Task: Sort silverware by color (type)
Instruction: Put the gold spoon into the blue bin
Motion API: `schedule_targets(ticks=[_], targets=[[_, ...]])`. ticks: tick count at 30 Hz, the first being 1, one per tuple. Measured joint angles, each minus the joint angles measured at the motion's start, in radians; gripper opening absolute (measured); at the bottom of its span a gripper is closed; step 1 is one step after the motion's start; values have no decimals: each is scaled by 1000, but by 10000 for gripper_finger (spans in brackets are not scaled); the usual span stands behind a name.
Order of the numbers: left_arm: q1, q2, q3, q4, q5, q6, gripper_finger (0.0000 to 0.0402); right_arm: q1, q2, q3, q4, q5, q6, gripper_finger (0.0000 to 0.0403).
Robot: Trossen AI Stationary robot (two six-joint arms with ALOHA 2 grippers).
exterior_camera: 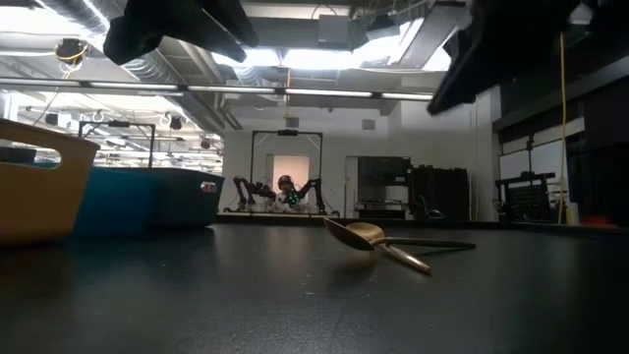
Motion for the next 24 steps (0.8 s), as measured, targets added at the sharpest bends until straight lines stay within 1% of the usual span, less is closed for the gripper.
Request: schedule_targets(ticks=[6, 9, 16, 20, 24], targets=[[4, 0, 0, 0, 2, 9, 70, -72, 0, -97, 79, -68, -26, 89], [4, 0, 0, 0, 2, 9, 70, -104, 0, -147, 137, -133, -79, 89], [4, 1, 0, 0, 2, 10, 70, -157, 0, -258, 352, -289, -234, 89], [4, 1, 0, 0, 2, 10, 70, -176, 0, -301, 407, -303, -259, 89], [4, 1, 0, 0, 2, 10, 70, -186, 0, -321, 413, -303, -262, 89]])
